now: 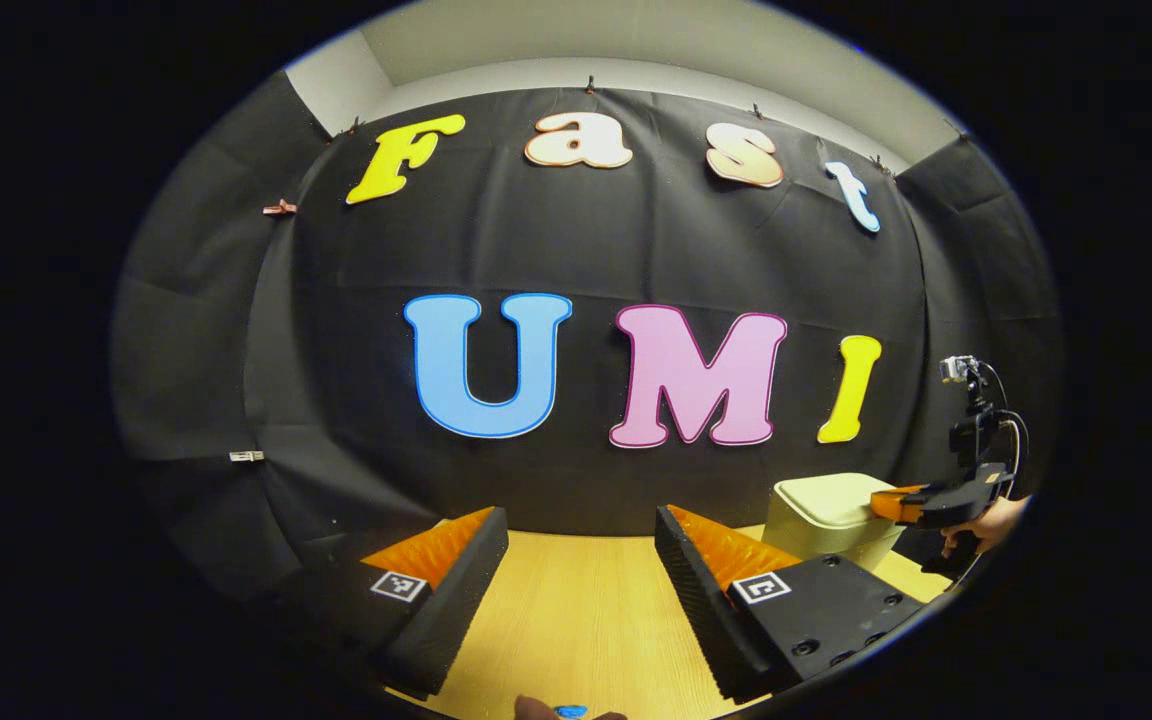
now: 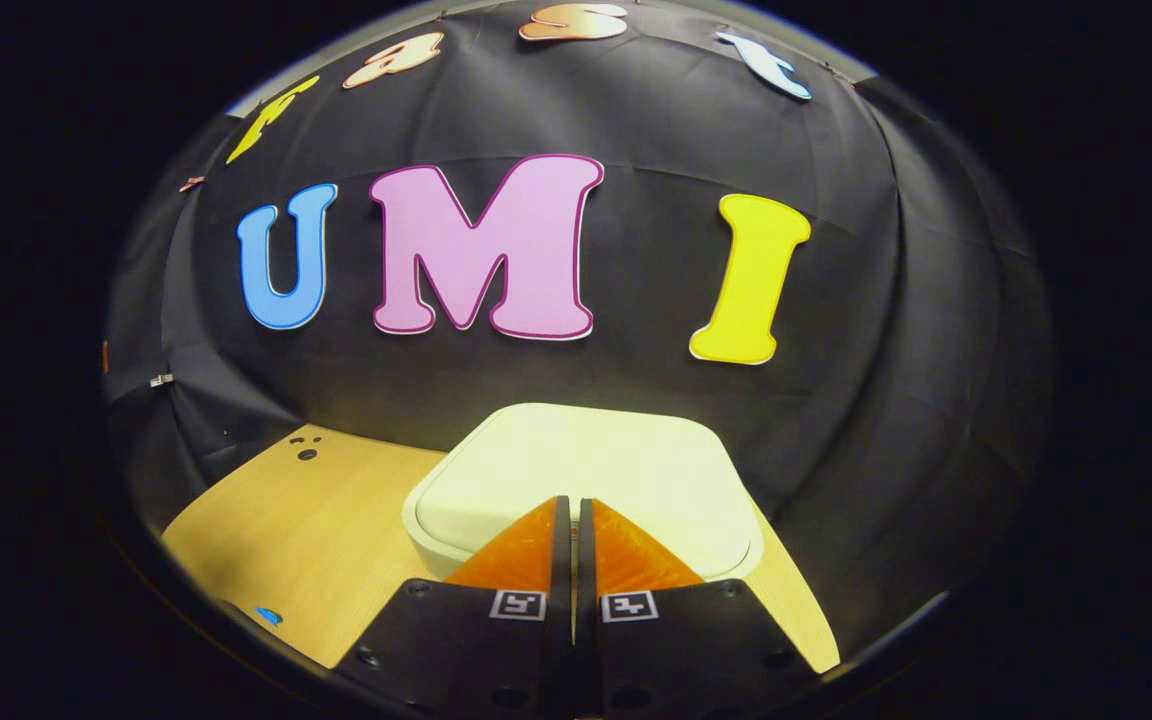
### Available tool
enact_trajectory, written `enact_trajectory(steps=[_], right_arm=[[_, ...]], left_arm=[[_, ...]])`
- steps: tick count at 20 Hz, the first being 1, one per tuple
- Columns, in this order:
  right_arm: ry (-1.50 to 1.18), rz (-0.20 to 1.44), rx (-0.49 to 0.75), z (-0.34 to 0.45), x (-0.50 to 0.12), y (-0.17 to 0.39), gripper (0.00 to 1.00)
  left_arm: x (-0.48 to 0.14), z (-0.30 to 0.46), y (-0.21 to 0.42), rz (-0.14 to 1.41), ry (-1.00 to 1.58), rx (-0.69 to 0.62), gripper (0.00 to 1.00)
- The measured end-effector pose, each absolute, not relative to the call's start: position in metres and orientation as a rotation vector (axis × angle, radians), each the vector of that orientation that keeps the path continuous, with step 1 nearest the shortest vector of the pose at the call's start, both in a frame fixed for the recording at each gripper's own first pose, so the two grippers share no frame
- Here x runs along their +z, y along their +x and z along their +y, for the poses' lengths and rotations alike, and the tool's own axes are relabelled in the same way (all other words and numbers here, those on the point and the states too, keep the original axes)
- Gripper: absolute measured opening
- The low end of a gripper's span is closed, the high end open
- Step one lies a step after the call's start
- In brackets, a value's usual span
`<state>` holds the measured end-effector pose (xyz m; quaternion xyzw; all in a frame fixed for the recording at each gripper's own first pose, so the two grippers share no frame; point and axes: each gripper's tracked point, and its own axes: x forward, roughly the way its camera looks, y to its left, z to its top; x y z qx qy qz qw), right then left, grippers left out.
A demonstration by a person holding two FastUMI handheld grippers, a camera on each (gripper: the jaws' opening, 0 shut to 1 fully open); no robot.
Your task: Press the lid of the desktop garbage bin to open it, pick up the crumpled paper on the desktop and throw it into the bin, then pick up the pop can on the desktop and drop it into the bin, and finally close the garbage bin lid.
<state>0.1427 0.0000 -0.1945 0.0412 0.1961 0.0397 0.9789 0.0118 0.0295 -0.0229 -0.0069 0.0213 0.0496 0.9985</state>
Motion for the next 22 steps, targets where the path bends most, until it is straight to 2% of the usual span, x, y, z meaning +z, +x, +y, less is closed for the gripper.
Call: enact_trajectory(steps=[3, 6, 13, 18, 20, 21, 22], right_arm=[[0.071, 0.390, 0.043, -0.008, -0.188, 0.141, 0.06], [0.061, 0.317, 0.013, -0.015, -0.168, 0.138, 0.06], [0.037, 0.260, 0.005, -0.021, -0.145, 0.128, 0.08], [0.007, 0.246, 0.012, -0.019, -0.135, 0.115, 0.19], [-0.009, 0.240, 0.028, -0.014, -0.132, 0.106, 0.24], [-0.020, 0.240, 0.037, -0.011, -0.130, 0.101, 0.31], [-0.026, 0.244, 0.048, -0.008, -0.130, 0.095, 0.33]], left_arm=[[-0.021, 0.033, 0.006, 0.037, -0.006, 0.102, 0.95], [-0.022, 0.036, 0.001, 0.040, -0.004, 0.105, 0.95], [-0.027, 0.039, -0.008, 0.057, 0.005, 0.100, 0.95], [-0.029, 0.038, -0.013, 0.063, 0.015, 0.084, 0.95], [-0.033, 0.038, -0.013, 0.074, 0.011, 0.072, 0.95], [-0.037, 0.038, -0.014, 0.079, 0.011, 0.066, 0.95], [-0.039, 0.039, -0.016, 0.084, 0.014, 0.062, 0.95]])
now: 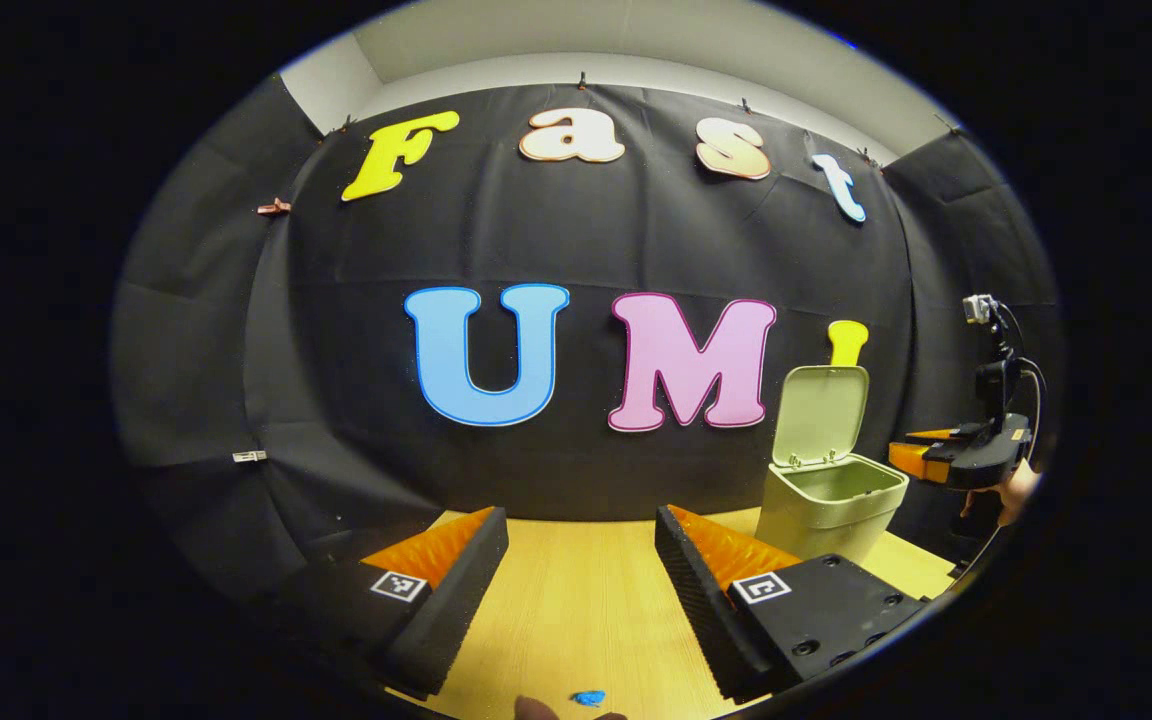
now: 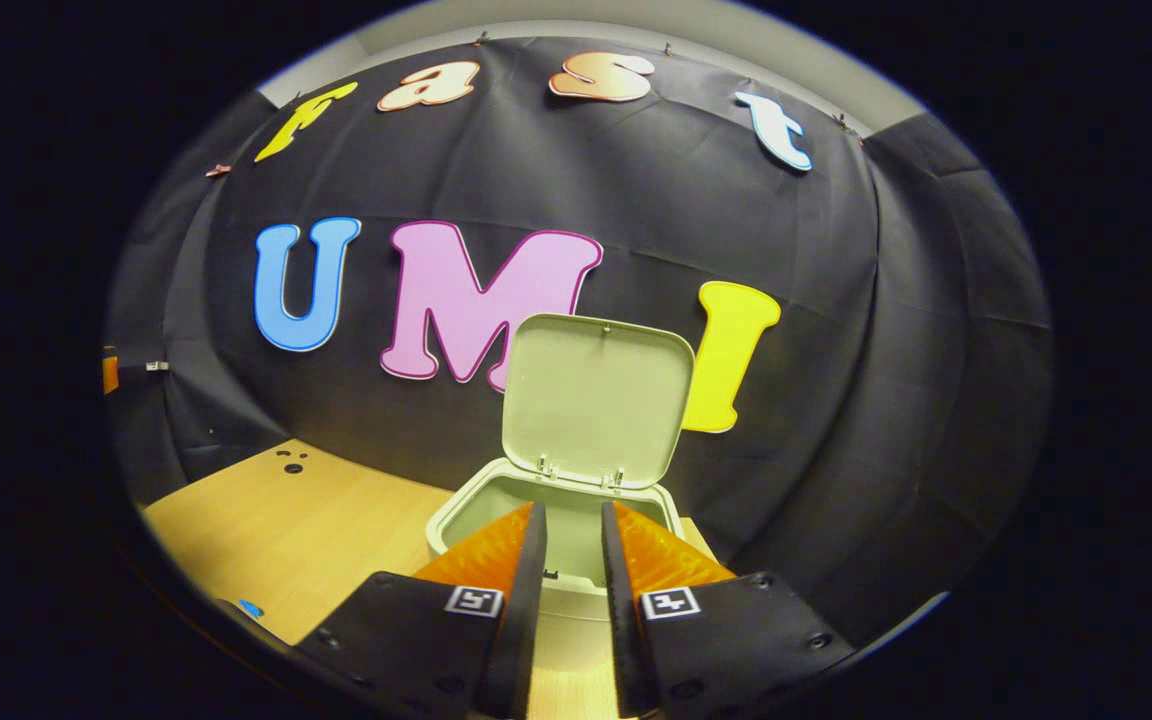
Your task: Press the lid of the desktop garbage bin to open it, pick up the crumpled paper on the desktop and throw it into the bin, then pick up the pop can on the desktop and drop it into the bin, and finally close the garbage bin lid.
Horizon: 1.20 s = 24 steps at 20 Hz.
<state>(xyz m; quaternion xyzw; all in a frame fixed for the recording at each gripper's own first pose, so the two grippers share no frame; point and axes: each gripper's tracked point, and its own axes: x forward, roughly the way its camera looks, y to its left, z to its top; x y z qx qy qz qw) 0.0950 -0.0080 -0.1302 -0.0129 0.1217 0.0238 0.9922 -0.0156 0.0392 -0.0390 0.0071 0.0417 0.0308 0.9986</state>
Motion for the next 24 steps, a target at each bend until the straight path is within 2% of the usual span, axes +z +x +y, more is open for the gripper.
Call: enact_trajectory(steps=[1, 2, 5, 8, 9, 12, 24], right_arm=[[-0.027, 0.251, 0.059, -0.005, -0.131, 0.090, 0.49], [-0.024, 0.257, 0.074, 0.001, -0.131, 0.084, 0.51], [-0.008, 0.242, 0.106, 0.013, -0.124, 0.066, 0.72], [0.009, 0.217, 0.122, 0.020, -0.115, 0.049, 0.78], [0.012, 0.214, 0.122, 0.022, -0.113, 0.045, 0.83], [0.003, 0.203, 0.115, 0.020, -0.108, 0.030, 0.87], [-0.050, 0.253, 0.111, 0.017, -0.118, -0.016, 0.87]], left_arm=[[-0.044, 0.041, -0.017, 0.090, 0.019, 0.057, 0.95], [-0.049, 0.042, -0.018, 0.101, 0.024, 0.050, 0.95], [-0.070, 0.046, -0.025, 0.137, 0.032, 0.033, 0.95], [-0.091, 0.042, -0.031, 0.160, 0.032, -0.007, 0.95], [-0.101, 0.040, -0.033, 0.171, 0.039, -0.021, 0.95], [-0.138, 0.034, -0.037, 0.228, 0.074, -0.059, 0.95], [-0.314, 0.022, -0.043, 0.558, 0.079, -0.099, 0.88]])
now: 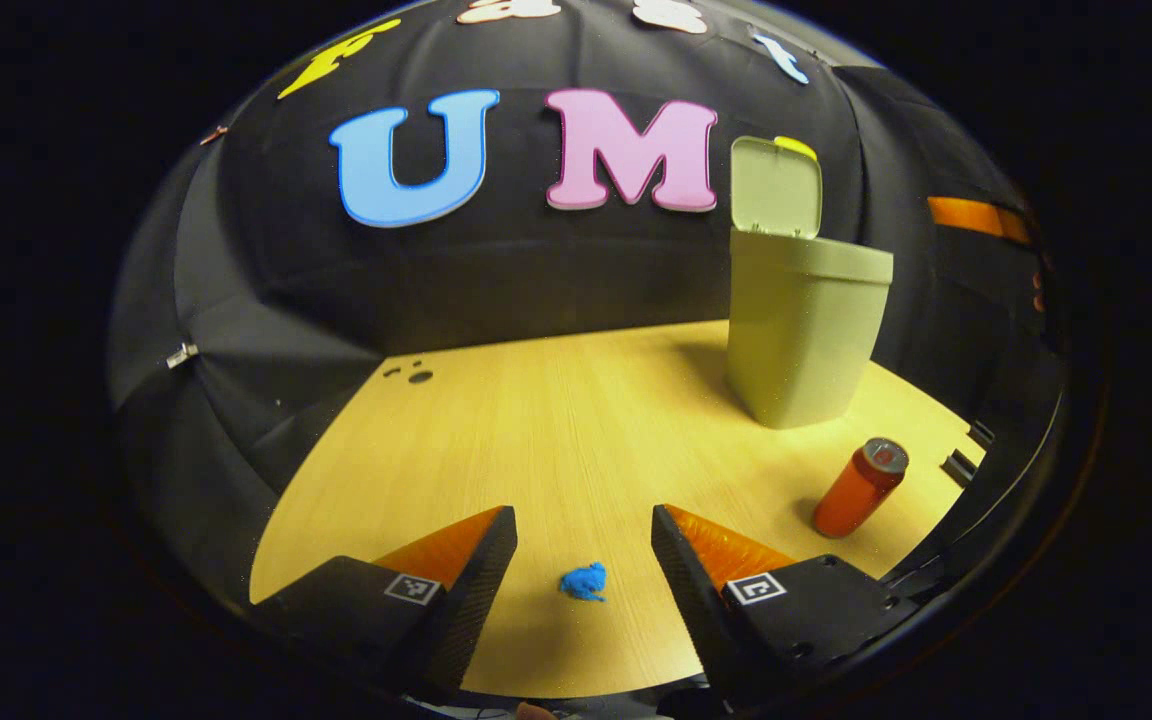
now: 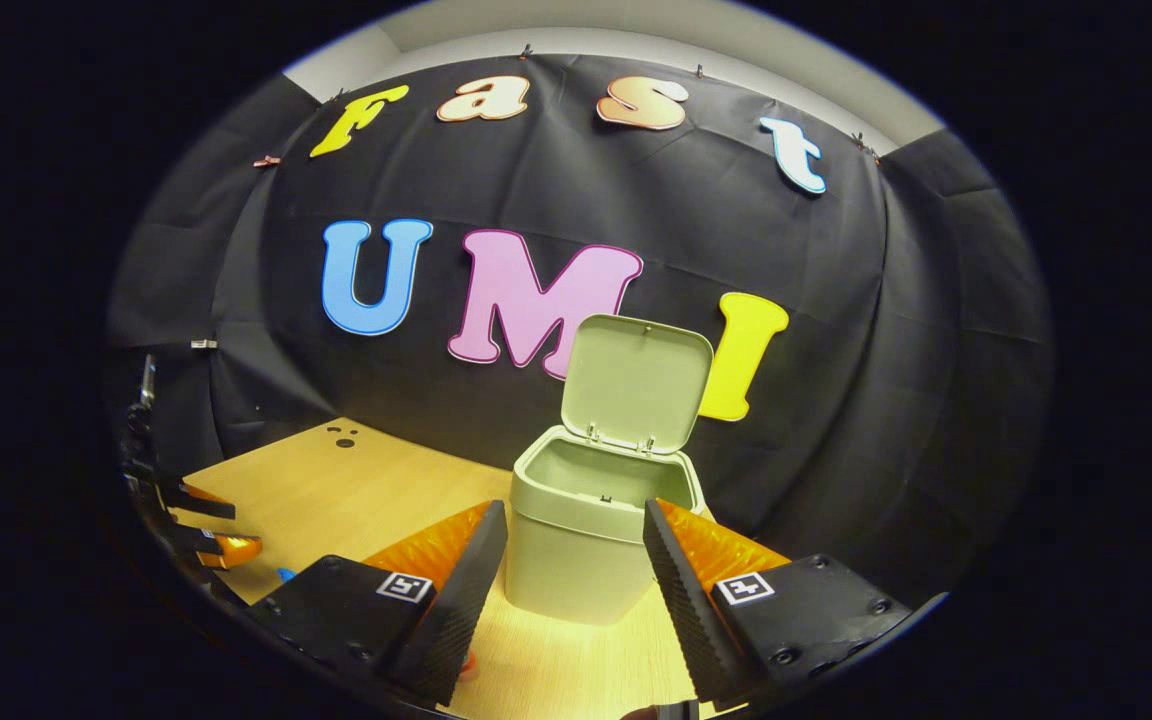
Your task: Press the lid of the desktop garbage bin to open it, pick up the crumpled paper on the desktop and throw it into the bin, then pick up the pop can on the desktop and drop it into the bin, and finally close the garbage bin lid.
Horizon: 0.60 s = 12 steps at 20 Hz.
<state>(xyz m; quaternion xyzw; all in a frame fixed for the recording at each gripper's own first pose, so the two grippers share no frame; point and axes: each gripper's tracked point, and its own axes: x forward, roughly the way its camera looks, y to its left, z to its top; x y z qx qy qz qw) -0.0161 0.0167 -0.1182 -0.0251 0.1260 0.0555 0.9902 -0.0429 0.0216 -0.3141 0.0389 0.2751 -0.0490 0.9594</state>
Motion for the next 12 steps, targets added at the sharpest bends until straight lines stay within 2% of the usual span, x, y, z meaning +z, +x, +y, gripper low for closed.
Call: enact_trajectory(steps=[2, 3, 5, 12], right_arm=[[-0.044, 0.262, 0.099, 0.011, -0.119, -0.022, 0.87], [-0.040, 0.268, 0.094, 0.008, -0.119, -0.025, 0.87], [-0.037, 0.280, 0.077, 0.002, -0.121, -0.030, 0.87], [-0.023, 0.318, 0.040, -0.013, -0.130, -0.045, 0.87]], left_arm=[[-0.338, 0.024, -0.042, 0.610, 0.076, -0.099, 0.86], [-0.349, 0.023, -0.045, 0.642, 0.073, -0.106, 0.90], [-0.370, 0.023, -0.048, 0.691, 0.076, -0.108, 0.81], [-0.417, 0.030, -0.045, 0.803, 0.098, -0.127, 0.76]])
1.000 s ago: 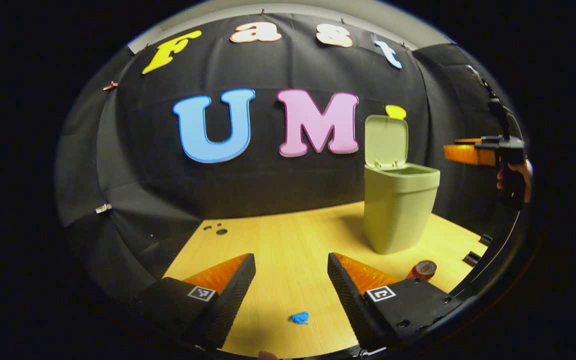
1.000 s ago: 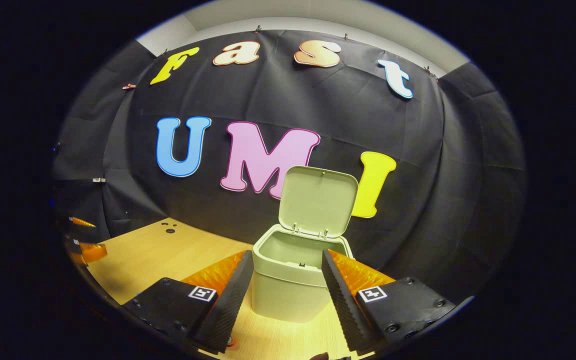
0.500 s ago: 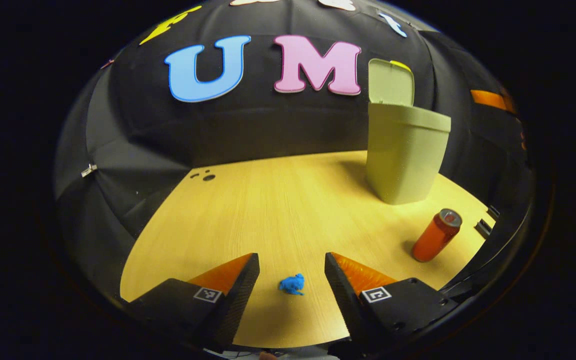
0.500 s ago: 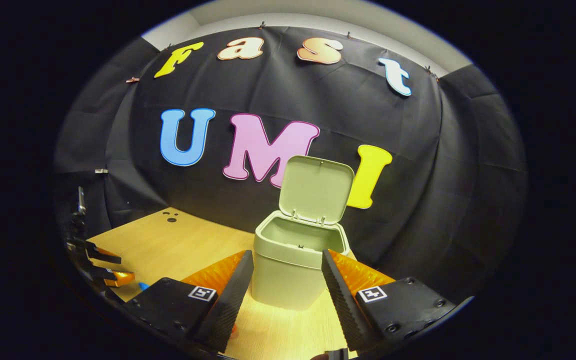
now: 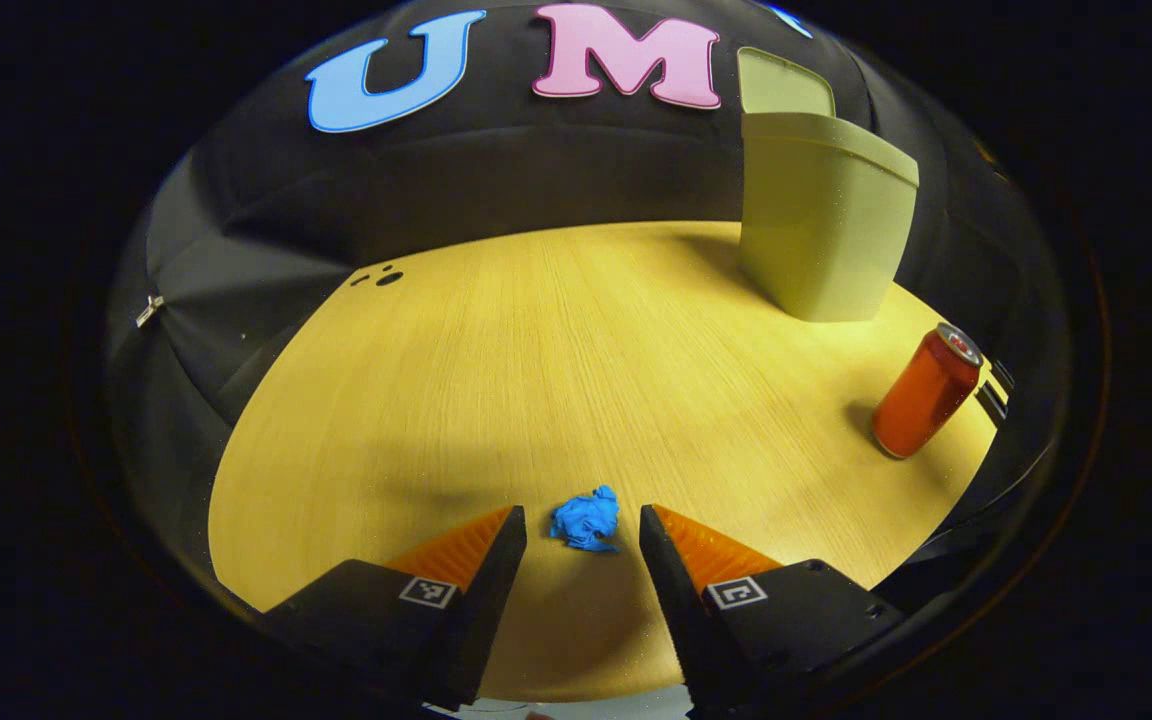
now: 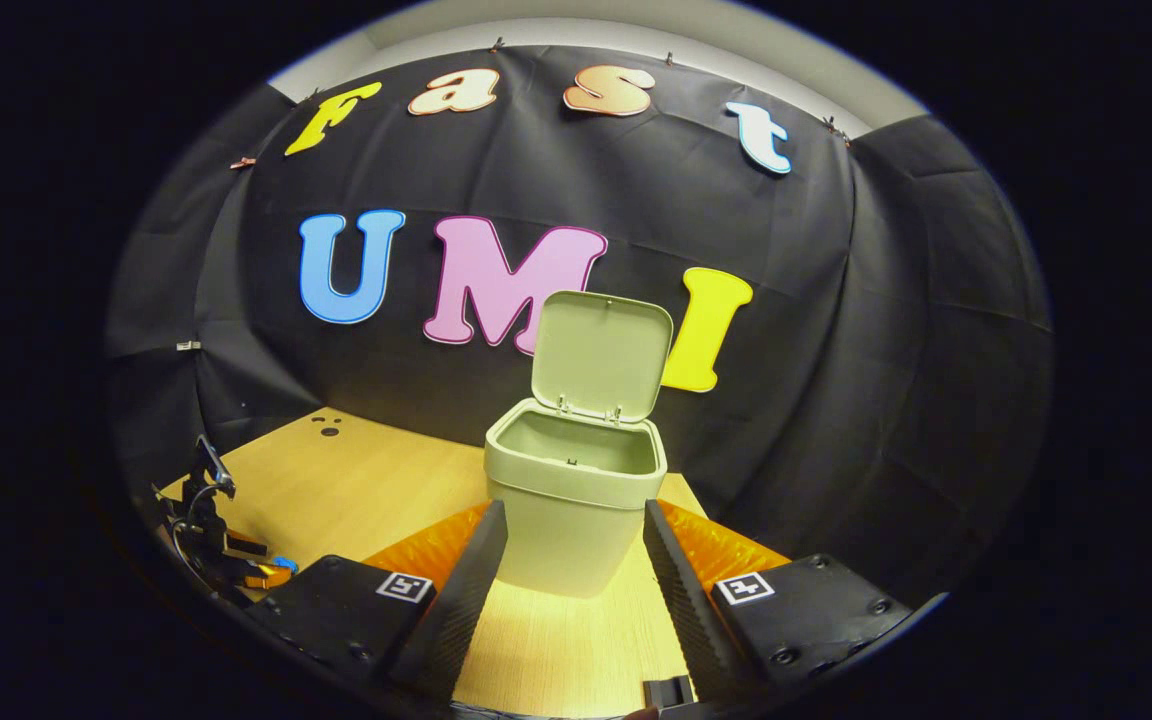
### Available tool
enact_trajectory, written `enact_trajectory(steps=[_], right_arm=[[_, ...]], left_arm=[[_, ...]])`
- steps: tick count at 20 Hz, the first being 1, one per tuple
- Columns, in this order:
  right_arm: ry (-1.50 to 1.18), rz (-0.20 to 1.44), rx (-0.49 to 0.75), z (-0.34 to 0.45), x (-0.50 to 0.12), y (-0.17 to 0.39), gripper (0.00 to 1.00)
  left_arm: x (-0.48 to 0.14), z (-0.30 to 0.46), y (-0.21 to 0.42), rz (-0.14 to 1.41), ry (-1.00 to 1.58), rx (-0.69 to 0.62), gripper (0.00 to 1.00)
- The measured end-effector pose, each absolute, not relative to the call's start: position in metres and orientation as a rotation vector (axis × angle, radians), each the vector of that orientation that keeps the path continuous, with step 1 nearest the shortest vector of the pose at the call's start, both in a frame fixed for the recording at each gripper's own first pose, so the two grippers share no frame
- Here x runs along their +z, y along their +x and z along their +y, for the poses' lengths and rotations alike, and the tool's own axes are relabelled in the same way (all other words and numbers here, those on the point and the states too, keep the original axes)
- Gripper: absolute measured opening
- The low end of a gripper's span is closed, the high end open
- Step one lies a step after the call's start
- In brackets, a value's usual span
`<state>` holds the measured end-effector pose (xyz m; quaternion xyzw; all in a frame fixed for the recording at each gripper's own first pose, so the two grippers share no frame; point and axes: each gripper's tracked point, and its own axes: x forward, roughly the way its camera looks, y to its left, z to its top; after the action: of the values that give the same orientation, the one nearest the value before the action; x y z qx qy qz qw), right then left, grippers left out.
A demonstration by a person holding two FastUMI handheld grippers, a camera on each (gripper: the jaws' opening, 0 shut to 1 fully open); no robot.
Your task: Press the lid of the desktop garbage bin to open it, pick up the crumpled paper on the desktop and throw it into the bin, then pick up the pop can on the desktop and drop it into the bin, and finally close the garbage bin lid.
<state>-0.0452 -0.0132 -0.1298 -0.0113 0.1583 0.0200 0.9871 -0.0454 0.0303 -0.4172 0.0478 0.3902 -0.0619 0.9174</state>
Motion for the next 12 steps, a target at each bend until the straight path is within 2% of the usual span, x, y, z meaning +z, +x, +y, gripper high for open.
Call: enact_trajectory(steps=[6, 8, 10, 11, 12], right_arm=[[0.007, 0.348, 0.042, -0.012, -0.140, -0.046, 0.87], [0.007, 0.355, 0.050, -0.008, -0.142, -0.048, 0.87], [0.004, 0.362, 0.061, -0.004, -0.145, -0.050, 0.87], [0.002, 0.366, 0.065, -0.002, -0.146, -0.051, 0.87], [0.001, 0.370, 0.069, 0.000, -0.148, -0.051, 0.87]], left_arm=[[-0.433, 0.027, -0.039, 0.844, 0.100, -0.145, 0.72], [-0.434, 0.025, -0.038, 0.851, 0.098, -0.154, 0.65], [-0.436, 0.029, -0.034, 0.852, 0.100, -0.150, 0.63], [-0.435, 0.027, -0.035, 0.849, 0.095, -0.155, 0.45], [-0.435, 0.027, -0.035, 0.853, 0.094, -0.157, 0.43]])
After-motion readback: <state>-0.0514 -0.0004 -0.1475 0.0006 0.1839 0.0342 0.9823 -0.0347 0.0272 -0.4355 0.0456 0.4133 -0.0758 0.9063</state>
